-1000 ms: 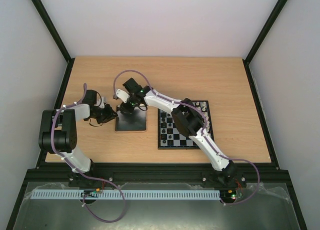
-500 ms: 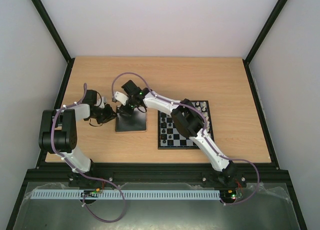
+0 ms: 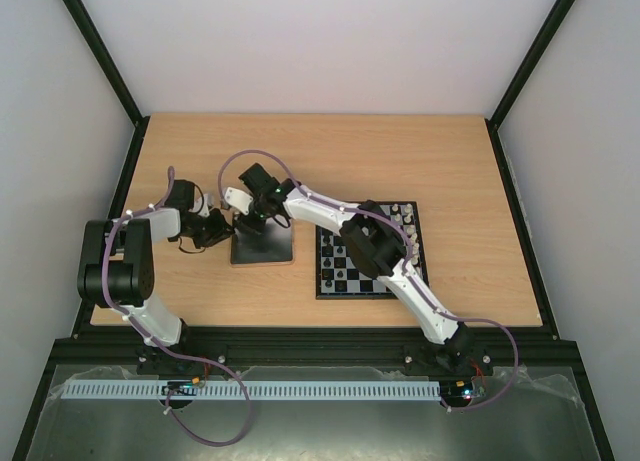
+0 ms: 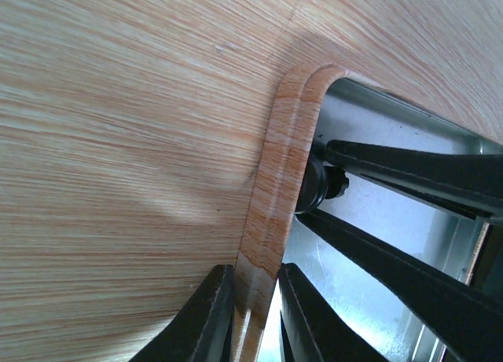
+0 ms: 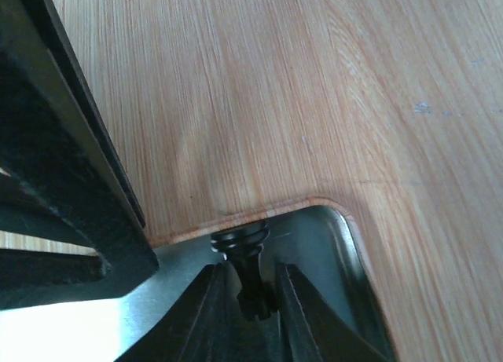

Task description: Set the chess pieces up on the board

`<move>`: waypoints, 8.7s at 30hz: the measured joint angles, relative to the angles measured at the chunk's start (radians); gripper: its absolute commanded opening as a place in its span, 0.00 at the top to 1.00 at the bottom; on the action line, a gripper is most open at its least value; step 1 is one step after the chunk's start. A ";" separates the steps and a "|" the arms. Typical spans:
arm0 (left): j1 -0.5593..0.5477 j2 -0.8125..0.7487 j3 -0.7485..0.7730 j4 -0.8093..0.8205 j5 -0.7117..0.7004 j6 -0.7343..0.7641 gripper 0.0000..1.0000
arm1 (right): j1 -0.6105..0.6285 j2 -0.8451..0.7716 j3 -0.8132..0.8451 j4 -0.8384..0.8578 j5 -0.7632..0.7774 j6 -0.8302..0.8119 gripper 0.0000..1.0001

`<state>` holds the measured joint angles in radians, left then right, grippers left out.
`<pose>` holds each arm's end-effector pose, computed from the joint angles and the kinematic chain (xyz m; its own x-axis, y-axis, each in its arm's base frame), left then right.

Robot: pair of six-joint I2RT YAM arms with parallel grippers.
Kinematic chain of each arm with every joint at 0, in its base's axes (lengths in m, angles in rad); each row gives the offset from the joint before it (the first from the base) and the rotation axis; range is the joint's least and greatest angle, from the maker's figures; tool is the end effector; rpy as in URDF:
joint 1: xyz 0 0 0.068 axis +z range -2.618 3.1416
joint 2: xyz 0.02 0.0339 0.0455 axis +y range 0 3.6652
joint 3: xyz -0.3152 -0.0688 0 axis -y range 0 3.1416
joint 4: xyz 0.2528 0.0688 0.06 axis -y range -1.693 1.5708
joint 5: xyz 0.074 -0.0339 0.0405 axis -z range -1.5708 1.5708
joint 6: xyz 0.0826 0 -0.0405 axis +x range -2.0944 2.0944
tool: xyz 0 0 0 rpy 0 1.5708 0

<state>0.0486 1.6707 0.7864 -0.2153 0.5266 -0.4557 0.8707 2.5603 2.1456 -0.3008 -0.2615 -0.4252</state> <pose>0.3257 -0.0257 0.1401 -0.8810 -0.4238 -0.2105 -0.2248 0.7663 -0.6019 0.4057 0.5147 0.1387 -0.0284 -0.6522 -0.7575 -0.9619 0.2241 -0.1569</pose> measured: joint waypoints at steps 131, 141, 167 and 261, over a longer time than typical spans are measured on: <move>-1.131 0.478 0.941 -0.361 -0.448 0.415 0.64 | -0.956 -1.498 -1.410 0.043 -0.128 0.359 0.27; -1.131 0.542 0.982 -0.363 -0.468 0.399 0.73 | -0.956 -1.498 -1.421 0.046 -0.143 0.354 0.28; -1.049 0.509 0.981 -0.366 -0.425 0.365 0.96 | -0.956 -1.497 -1.421 0.046 -0.145 0.339 0.29; -0.590 -0.031 0.702 -0.302 -0.508 0.243 0.01 | -0.956 -1.456 -1.203 0.006 -0.149 0.364 0.01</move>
<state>-0.5415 1.6402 1.4879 -0.5175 0.0185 -0.2123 -0.0853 1.1042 0.9428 -0.2947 -0.4107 -0.0608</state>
